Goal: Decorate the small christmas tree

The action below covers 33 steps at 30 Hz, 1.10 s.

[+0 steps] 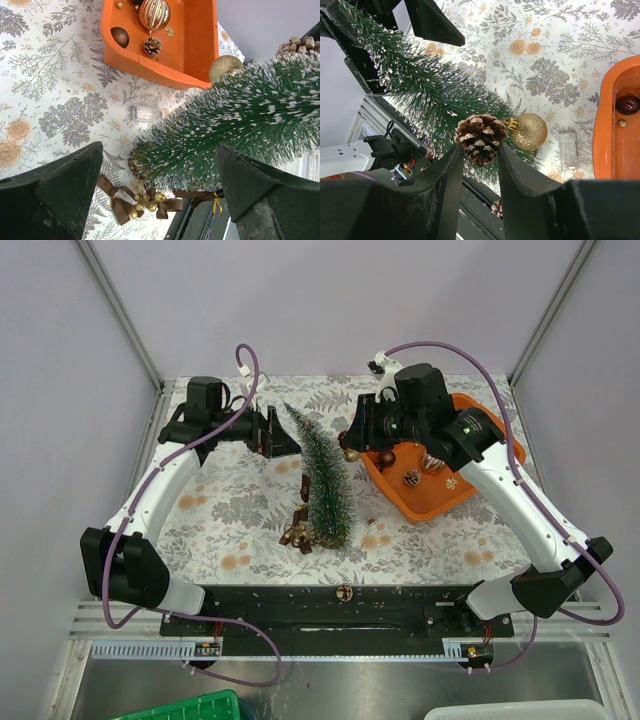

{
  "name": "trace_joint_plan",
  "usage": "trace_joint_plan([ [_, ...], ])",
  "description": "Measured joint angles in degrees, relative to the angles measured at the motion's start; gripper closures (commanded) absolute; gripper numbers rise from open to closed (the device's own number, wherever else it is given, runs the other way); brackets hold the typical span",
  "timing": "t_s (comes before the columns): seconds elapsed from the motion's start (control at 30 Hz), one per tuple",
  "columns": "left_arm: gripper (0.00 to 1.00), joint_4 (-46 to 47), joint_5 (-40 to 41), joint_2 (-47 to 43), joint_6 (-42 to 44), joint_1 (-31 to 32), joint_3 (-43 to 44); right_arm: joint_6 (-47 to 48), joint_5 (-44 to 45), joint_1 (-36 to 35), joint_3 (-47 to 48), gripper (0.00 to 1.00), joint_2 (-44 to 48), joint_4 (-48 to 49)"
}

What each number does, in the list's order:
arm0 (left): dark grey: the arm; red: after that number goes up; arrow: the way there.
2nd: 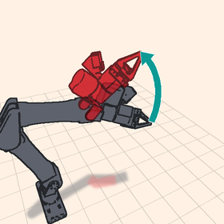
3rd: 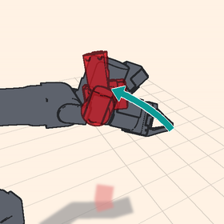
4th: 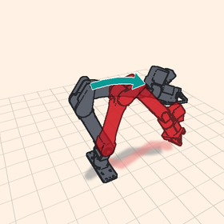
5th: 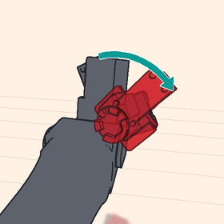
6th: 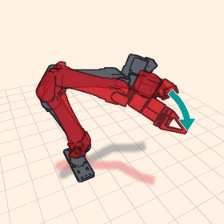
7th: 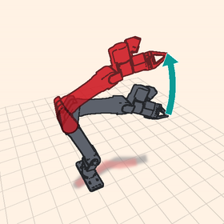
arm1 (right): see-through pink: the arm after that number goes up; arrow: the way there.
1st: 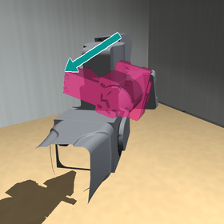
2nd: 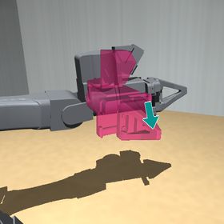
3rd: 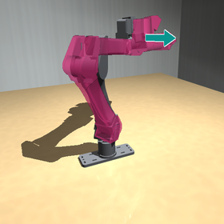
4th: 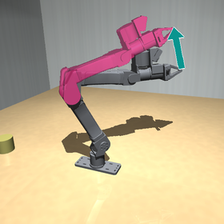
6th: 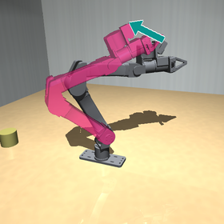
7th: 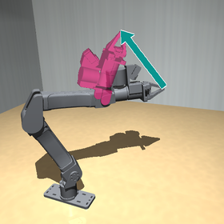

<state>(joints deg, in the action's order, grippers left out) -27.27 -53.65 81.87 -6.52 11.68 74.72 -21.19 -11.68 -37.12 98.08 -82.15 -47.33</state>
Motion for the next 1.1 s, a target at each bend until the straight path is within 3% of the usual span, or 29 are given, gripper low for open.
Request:
trace_joint_plan([
  [1.1, 0.01, -0.02, 0.44, -0.02, 0.44, 0.00, -0.33, 1.75, -5.99, -0.07, 4.52, 0.73, 1.14, -2.47],
])
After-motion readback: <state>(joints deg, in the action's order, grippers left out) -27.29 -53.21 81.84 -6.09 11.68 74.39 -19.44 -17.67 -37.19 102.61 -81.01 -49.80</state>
